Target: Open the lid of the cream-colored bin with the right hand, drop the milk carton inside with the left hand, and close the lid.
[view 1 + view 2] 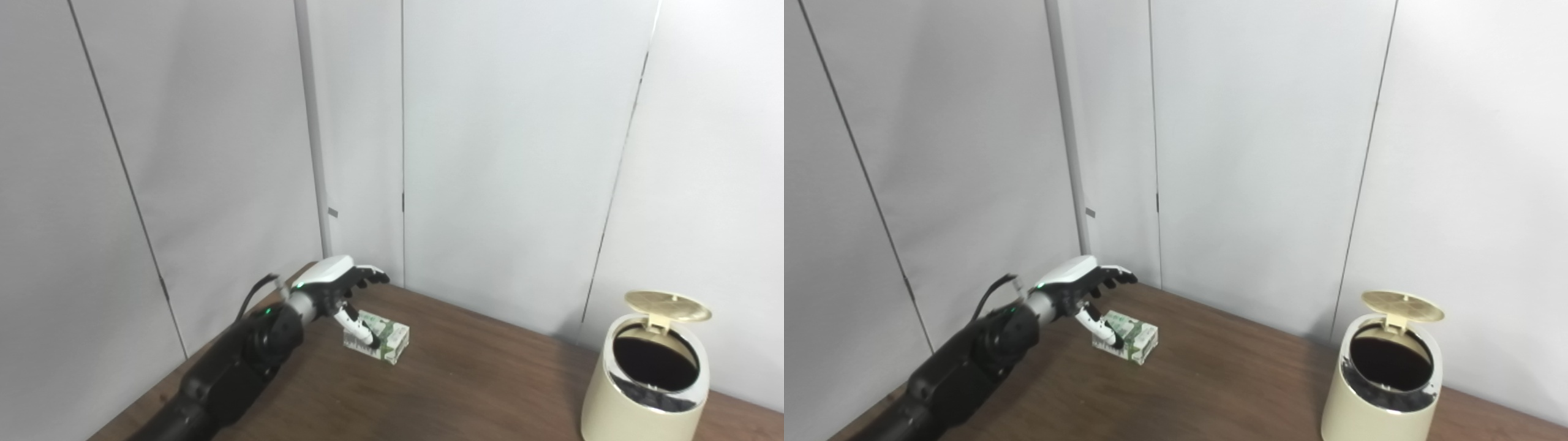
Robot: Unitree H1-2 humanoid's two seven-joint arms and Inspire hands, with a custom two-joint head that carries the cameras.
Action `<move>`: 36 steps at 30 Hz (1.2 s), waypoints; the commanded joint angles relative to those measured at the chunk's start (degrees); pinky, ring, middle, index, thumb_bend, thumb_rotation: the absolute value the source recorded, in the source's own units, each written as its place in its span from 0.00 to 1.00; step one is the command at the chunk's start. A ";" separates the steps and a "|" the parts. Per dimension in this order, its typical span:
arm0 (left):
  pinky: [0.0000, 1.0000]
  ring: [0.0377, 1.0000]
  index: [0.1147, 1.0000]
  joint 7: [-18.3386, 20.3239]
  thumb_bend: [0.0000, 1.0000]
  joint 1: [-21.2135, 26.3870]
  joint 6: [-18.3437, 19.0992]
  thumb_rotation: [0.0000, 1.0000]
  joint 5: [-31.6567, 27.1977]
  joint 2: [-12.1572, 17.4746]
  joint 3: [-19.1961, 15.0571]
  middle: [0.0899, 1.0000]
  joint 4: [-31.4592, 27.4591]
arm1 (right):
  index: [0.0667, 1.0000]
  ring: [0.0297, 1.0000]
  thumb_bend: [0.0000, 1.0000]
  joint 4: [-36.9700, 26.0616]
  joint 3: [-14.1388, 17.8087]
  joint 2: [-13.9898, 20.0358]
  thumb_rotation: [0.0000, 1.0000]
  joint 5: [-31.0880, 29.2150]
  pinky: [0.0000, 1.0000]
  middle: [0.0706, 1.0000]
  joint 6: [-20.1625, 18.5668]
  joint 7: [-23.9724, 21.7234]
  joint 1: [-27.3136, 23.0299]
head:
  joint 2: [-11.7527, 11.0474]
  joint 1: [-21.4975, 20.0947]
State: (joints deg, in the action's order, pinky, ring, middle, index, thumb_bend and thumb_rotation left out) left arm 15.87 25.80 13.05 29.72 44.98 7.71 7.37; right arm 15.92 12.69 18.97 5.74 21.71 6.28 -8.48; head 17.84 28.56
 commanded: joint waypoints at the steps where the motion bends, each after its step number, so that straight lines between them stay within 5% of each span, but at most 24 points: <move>1: 0.72 0.82 0.83 1.16 1.00 3.58 0.62 0.14 4.96 2.51 2.00 0.84 -1.34 | 0.55 0.56 0.43 1.22 -0.89 -2.37 0.60 -0.59 0.45 0.58 -0.53 0.22 3.07 | 0.09 0.08; 9: 0.79 0.86 0.82 2.67 1.00 6.41 0.37 0.08 15.83 2.96 7.27 0.85 -0.22 | 0.54 0.55 0.42 0.33 -1.06 -2.75 0.57 -1.13 0.45 0.57 -0.26 -0.19 3.70 | 0.08 -0.54; 11: 0.85 0.90 0.83 3.22 1.00 6.82 0.26 0.09 15.02 2.39 6.47 0.88 0.01 | 0.47 0.54 0.47 -0.08 -1.14 -2.82 0.26 -0.58 0.44 0.57 -0.30 0.01 3.88 | 0.11 -0.88; 13: 0.87 0.90 0.83 3.25 1.00 7.14 -0.66 0.10 15.22 2.19 6.40 0.88 0.43 | 0.46 0.54 0.48 -1.07 -1.10 -3.02 0.19 -0.55 0.43 0.56 -1.09 0.03 4.20 | 0.13 -1.03; 21: 0.89 0.86 0.78 2.37 1.00 8.90 -7.78 0.10 21.24 2.71 10.06 0.81 4.11 | 0.46 0.54 0.49 -1.05 -1.08 -2.67 0.17 -0.37 0.43 0.57 -0.33 -0.23 4.52 | 0.60 -1.30; 36: 0.89 0.85 0.78 2.89 0.99 9.26 -10.47 0.11 22.25 1.72 9.22 0.81 8.06 | 0.46 0.54 0.49 -3.81 -0.96 -2.97 0.17 -1.29 0.41 0.57 -2.27 -0.80 5.82 | 1.32 -2.49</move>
State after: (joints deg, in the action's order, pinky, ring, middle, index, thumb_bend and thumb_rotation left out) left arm 20.30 31.52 2.91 51.34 45.30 17.75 15.20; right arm 10.65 12.37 17.78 5.42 19.54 5.53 -5.39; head 19.25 26.10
